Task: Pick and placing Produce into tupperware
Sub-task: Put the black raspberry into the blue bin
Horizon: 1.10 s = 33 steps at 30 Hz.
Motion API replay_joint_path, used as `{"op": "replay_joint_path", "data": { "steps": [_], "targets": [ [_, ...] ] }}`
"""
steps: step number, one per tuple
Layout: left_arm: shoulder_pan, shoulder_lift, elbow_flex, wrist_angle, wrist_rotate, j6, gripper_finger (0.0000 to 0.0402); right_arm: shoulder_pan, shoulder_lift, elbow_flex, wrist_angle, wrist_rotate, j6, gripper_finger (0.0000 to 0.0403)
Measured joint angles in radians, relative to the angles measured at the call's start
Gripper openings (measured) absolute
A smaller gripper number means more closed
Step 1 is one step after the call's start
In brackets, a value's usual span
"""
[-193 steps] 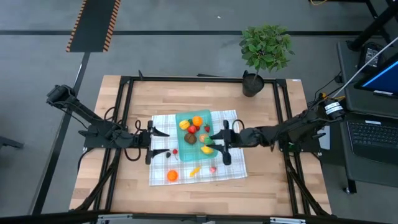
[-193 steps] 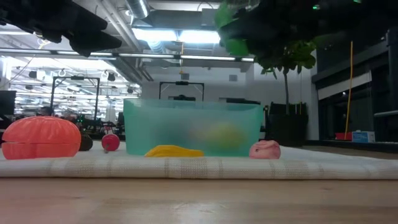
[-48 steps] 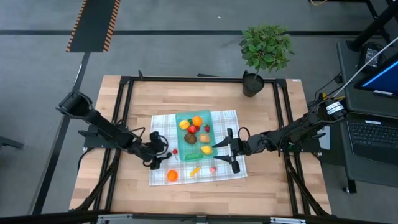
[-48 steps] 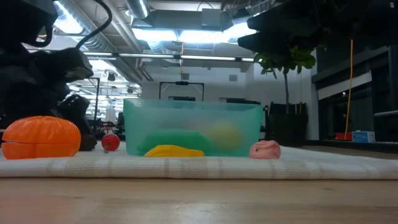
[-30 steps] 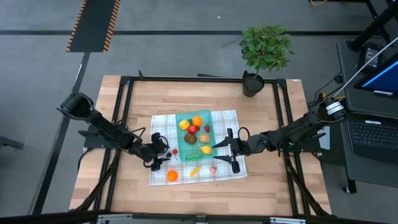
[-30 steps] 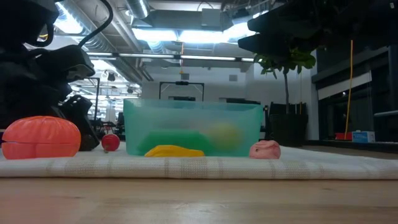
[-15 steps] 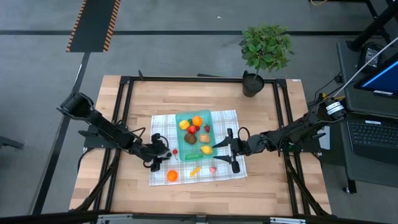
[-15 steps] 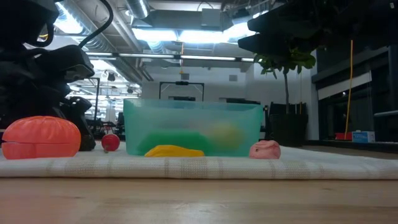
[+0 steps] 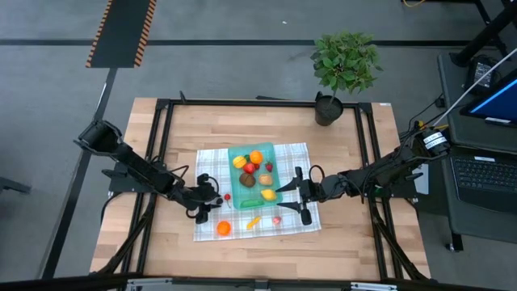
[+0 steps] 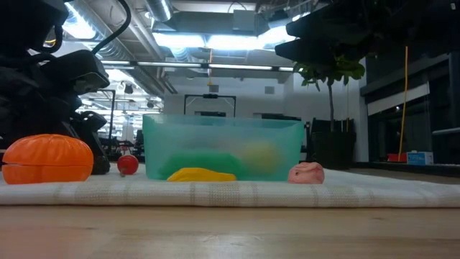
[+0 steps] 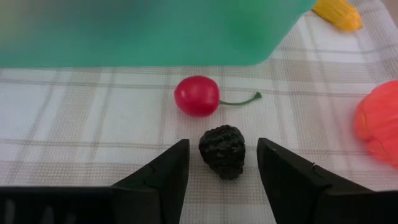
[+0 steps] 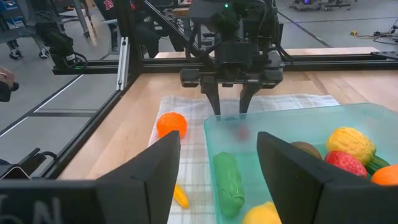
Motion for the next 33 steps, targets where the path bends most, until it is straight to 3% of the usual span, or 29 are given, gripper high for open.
{"op": "replay_joint_path", "data": {
  "steps": [10,26,33],
  "targets": [
    [0.001,0.0,0.0,-0.001,-0.002,-0.019,0.0172,0.0,0.0,0.0,0.0,0.0,0.0,0.0216],
    [0.001,0.001,0.0,-0.003,-0.019,-0.019,0.0095,0.0,0.0,0.0,0.0,0.0,0.0,0.0216],
    [0.001,0.001,0.0,-0.003,-0.02,-0.017,0.0088,0.0,0.0,0.0,0.0,0.0,0.0,0.0216]
  ]
}}
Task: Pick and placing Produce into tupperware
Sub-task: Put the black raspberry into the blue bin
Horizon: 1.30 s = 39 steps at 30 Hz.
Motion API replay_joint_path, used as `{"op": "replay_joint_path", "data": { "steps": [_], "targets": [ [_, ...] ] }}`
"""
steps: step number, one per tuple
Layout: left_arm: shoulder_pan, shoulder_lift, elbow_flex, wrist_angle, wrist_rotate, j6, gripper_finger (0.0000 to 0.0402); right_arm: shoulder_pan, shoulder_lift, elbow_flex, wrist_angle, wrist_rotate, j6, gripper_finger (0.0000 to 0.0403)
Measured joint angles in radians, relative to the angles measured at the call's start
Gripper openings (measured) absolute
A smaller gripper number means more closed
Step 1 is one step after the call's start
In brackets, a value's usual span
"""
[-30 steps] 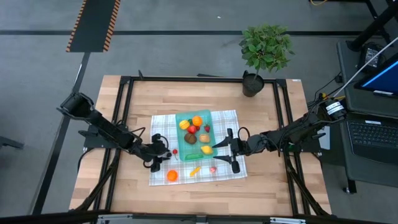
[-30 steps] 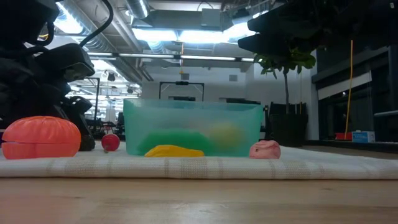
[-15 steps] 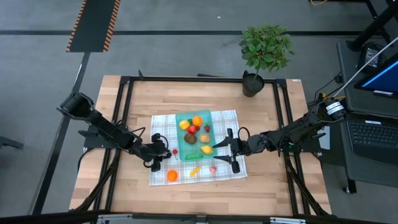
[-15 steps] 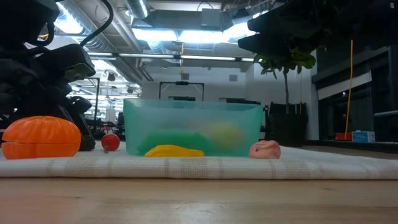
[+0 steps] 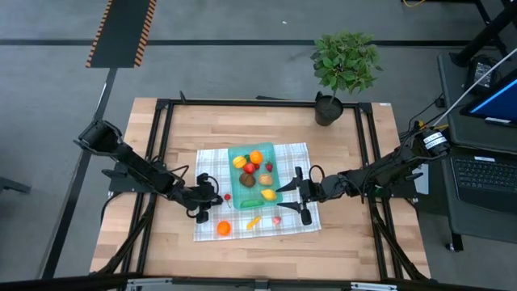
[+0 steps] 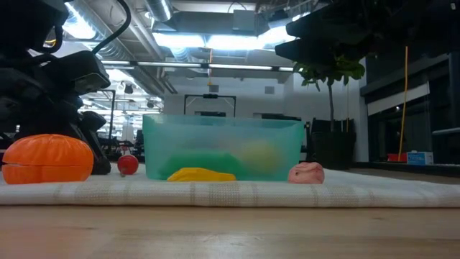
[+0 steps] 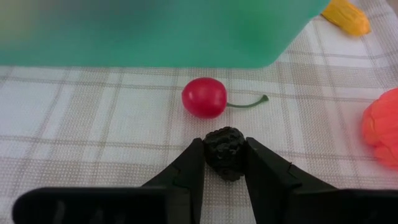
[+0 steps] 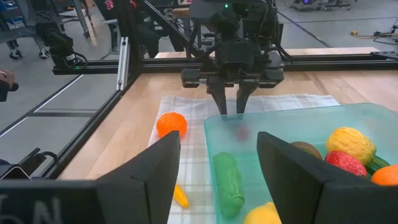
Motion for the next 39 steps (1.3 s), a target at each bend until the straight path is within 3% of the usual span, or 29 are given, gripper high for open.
{"op": "replay_joint_path", "data": {
  "steps": [17,39],
  "targets": [
    [0.0,-0.076,0.0,-0.002,0.016,0.05,0.0075,0.0,0.0,0.0,-0.031,0.0,0.015,0.0216],
    [-0.001,-0.502,0.0,-0.194,0.013,0.222,0.0054,-0.001,-0.04,0.0,0.011,0.0,-0.078,0.0216]
  ]
}}
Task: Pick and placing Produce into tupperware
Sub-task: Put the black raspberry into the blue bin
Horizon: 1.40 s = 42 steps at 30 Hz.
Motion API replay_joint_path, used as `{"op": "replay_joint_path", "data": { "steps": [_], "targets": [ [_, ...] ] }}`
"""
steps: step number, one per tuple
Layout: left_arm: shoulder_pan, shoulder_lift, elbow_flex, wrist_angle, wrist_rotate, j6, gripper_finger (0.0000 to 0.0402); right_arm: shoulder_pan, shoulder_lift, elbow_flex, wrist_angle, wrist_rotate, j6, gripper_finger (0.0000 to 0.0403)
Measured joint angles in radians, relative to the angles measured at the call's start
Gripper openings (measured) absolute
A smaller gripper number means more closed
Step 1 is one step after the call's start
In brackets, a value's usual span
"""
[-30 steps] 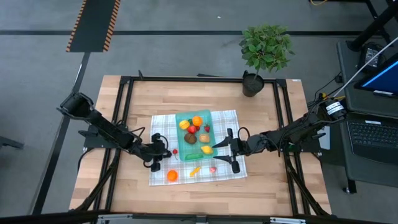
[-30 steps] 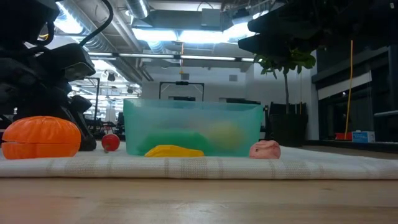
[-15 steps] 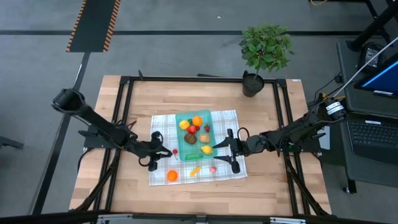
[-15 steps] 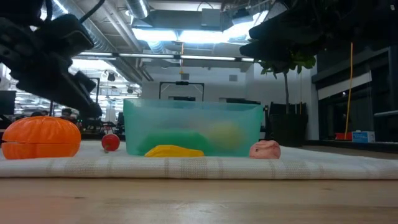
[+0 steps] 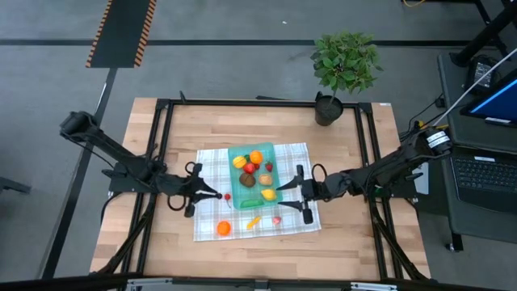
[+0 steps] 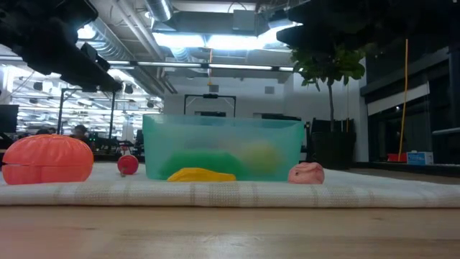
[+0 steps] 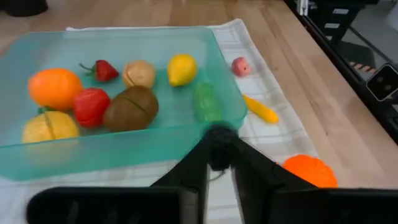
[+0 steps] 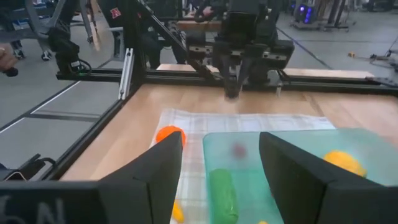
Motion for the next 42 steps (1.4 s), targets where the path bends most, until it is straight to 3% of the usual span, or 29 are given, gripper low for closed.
{"op": "replay_joint_path", "data": {
  "steps": [8,17,29,34,42],
  "targets": [
    [0.001,-0.122,0.0,-0.054,-0.028,0.039,0.0,-0.008,-0.08,-0.093,0.081,0.0,-0.031,0.0216],
    [0.001,-0.124,0.0,-0.059,-0.029,0.042,0.0048,-0.014,-0.092,-0.179,0.135,0.0,0.086,0.0216],
    [0.001,-0.125,0.0,-0.054,-0.029,0.014,0.0086,-0.014,-0.093,-0.18,0.131,0.0,0.087,0.0216],
    [0.001,-0.125,0.0,-0.089,-0.029,0.002,0.0131,-0.014,-0.093,-0.18,0.13,0.0,0.089,0.0216],
    [0.001,-0.125,0.0,-0.202,-0.03,-0.125,0.0243,-0.014,-0.093,-0.18,0.124,0.0,0.087,0.0216]
  ]
}}
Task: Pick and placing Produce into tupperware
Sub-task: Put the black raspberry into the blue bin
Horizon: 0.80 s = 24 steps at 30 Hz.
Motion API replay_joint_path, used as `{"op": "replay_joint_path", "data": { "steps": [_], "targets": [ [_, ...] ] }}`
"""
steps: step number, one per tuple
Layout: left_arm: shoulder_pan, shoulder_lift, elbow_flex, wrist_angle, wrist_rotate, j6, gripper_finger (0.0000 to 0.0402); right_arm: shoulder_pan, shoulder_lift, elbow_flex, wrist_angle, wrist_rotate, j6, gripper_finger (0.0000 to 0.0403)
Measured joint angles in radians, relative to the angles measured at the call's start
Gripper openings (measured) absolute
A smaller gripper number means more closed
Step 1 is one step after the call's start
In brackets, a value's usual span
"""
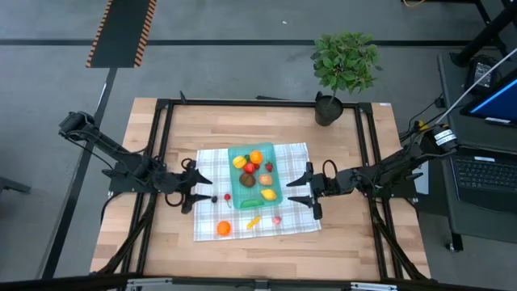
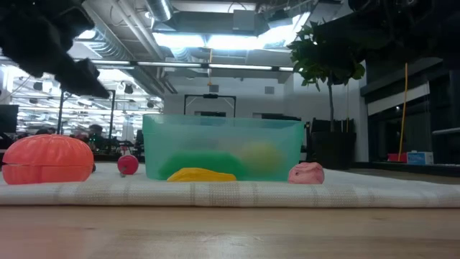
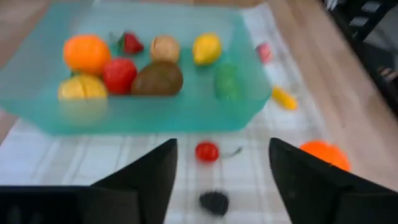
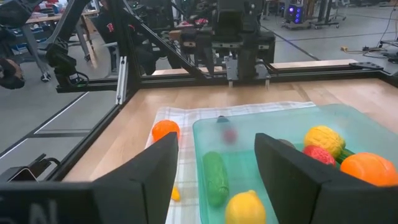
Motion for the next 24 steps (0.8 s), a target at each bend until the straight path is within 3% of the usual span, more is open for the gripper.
{"op": "replay_joint_path", "data": {
  "steps": [4,8,12,24],
  "targets": [
    [0.0,0.0,0.0,-0.051,0.013,-0.05,0.0289,0.0,0.0,0.0,0.0,0.0,0.0,0.0216],
    [-0.001,0.0,0.0,-0.032,0.102,-0.031,0.0313,0.0,0.0,0.0,0.0,0.0,-0.001,0.0216],
    [-0.002,0.018,0.0,-0.029,0.178,0.007,0.0319,0.0,0.0,0.0,0.0,0.0,-0.001,0.0216],
    [-0.001,0.246,0.044,-0.036,0.15,-0.049,0.032,0.0,0.0,0.0,0.0,0.0,0.0,0.0216]
  ]
}}
